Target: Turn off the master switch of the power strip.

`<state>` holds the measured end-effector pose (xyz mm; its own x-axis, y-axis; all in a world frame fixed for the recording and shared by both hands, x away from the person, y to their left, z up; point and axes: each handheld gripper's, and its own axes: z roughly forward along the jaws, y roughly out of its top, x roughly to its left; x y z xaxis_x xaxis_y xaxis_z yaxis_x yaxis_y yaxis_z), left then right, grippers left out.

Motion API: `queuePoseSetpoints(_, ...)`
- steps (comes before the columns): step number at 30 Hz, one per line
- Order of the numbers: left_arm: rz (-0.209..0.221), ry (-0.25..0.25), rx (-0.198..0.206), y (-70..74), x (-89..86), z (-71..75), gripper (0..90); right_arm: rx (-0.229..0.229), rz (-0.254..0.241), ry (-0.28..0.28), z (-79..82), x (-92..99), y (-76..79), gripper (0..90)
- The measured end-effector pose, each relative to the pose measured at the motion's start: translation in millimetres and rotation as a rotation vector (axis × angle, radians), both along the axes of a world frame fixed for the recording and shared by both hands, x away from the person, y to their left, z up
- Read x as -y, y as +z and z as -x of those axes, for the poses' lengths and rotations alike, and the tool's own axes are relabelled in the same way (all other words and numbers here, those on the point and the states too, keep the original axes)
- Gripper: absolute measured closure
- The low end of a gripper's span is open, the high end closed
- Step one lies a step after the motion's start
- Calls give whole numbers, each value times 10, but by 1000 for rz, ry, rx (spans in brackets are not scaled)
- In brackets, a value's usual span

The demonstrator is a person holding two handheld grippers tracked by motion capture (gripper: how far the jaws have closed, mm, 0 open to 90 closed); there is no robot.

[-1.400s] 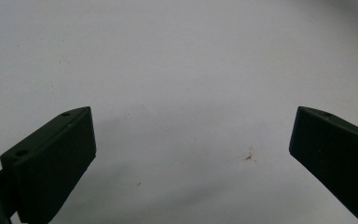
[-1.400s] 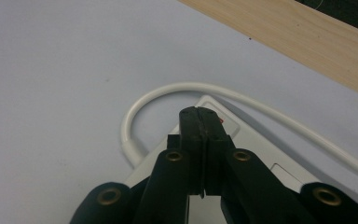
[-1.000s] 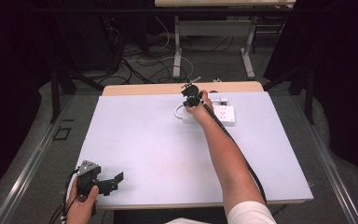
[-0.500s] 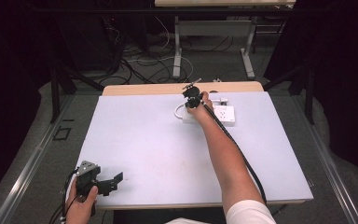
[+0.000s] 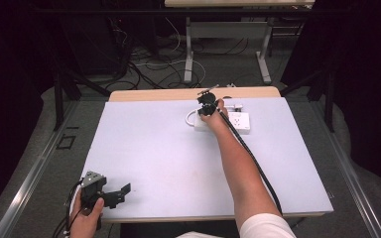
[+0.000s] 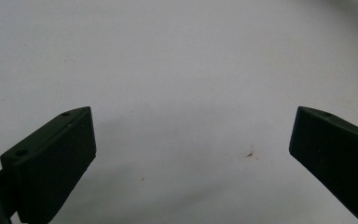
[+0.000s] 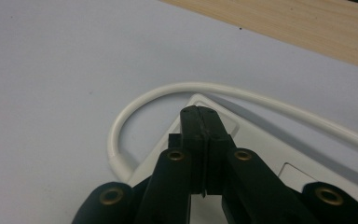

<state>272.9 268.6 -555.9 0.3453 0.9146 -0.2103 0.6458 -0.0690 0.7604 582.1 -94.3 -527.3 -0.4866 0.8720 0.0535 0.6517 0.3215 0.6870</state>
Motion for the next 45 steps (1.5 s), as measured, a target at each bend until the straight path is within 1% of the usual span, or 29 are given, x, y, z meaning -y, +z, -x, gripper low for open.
queuePoseSetpoints(1, -3, -2, -3, -1, 0, -1, 5, 0, 0, 0, 0, 0, 0, 898)
queuePoseSetpoints(2, -9, -10, -15, 8, -3, 1, 5, -16, 30, -10, 2, -1, 16, 880)
queuePoseSetpoints(3, -9, -5, -9, 3, 4, -1, 5, 1, 27, -4, 4, 3, 11, 878)
queuePoseSetpoints(5, -10, -4, -12, 5, 8, -3, 5, -20, 49, -3, 9, 33, 38, 878)
queuePoseSetpoints(6, -9, -2, -13, 3, 11, -5, 5, -26, 34, -18, 14, 38, 44, 876)
queuePoseSetpoints(7, -11, -4, -17, 4, 10, -9, 5, -24, 47, -9, 13, 63, 52, 873)
queuePoseSetpoints(8, -10, -5, -17, 2, 12, -14, 5, -26, 35, -15, 22, 64, 64, 868)
queuePoseSetpoints(9, -7, 1, -9, -5, 17, -19, 5, -25, 46, -12, 24, 78, 72, 860)
queuePoseSetpoints(10, -10, -1, -16, -1, 14, -22, 5, -27, 36, -9, 35, 76, 84, 853)
queuePoseSetpoints(12, -9, 1, -19, -3, 13, -29, 5, -24, 59, 2, 48, 86, 108, 839)
queuePoseSetpoints(13, -11, 0, -18, -4, 13, -34, 5, -36, 43, 6, 58, 76, 116, 827)
queuePoseSetpoints(14, -13, 2, -11, -10, 15, -43, 5, -41, 54, 8, 62, 77, 120, 816)
queuePoseSetpoints(15, -12, -3, -21, -6, 18, -49, 5, -48, 59, 18, 66, 78, 122, 811)
queuePoseSetpoints(16, -8, 2, -15, -19, 30, -56, 5, -48, 52, 29, 72, 79, 120, 805)
queuePoseSetpoints(17, -17, -4, -24, -17, 29, -59, 5, -54, 64, 16, 81, 79, 121, 795)
queuePoseSetpoints(18, -18, -4, -25, -20, 33, -61, 5, -51, 42, 32, 87, 88, 117, 784)
queuePoseSetpoints(21, -12, -1, -25, -28, 39, -60, 5, -82, 82, 33, 107, 115, 149, 762)
queuePoseSetpoints(22, -11, 0, -24, -31, 40, -60, 5, -77, 75, 23, 116, 114, 147, 757)
queuePoseSetpoints(23, -13, -1, -28, -31, 37, -57, 5, -66, 78, 34, 113, 134, 142, 754)
queuePoseSetpoints(26, -20, 0, -31, -33, 29, -49, 5, -63, 83, 28, 127, 148, 155, 726)
queuePoseSetpoints(27, -17, 3, -29, -36, 29, -47, 5, -72, 99, 30, 129, 160, 166, 713)
queuePoseSetpoints(34, -13, 8, -25, -40, 28, -41, 5, -56, 71, 5, 150, 184, 227, 637)
queuePoseSetpoints(36, -18, 8, -33, -45, 27, -40, 5, -54, 69, 16, 154, 197, 243, 614)
queuePoseSetpoints(37, -16, 8, -34, -47, 31, -40, 5, -38, 70, 14, 154, 206, 238, 586)
queuePoseSetpoints(38, -15, 9, -29, -50, 35, -39, 5, -42, 88, 7, 158, 212, 251, 574)
queuePoseSetpoints(41, -21, 8, -24, -45, 35, -29, 5, -36, 90, -2, 166, 223, 263, 524)
queuePoseSetpoints(43, -23, 4, -36, -34, 22, -21, 5, -35, 71, -9, 168, 227, 264, 461)
queuePoseSetpoints(44, -17, 13, -25, -41, 24, -20, 5, -34, 60, -15, 169, 223, 266, 427)
queuePoseSetpoints(45, -17, 14, -29, -37, 19, -17, 5, -28, 65, -19, 166, 228, 267, 386)
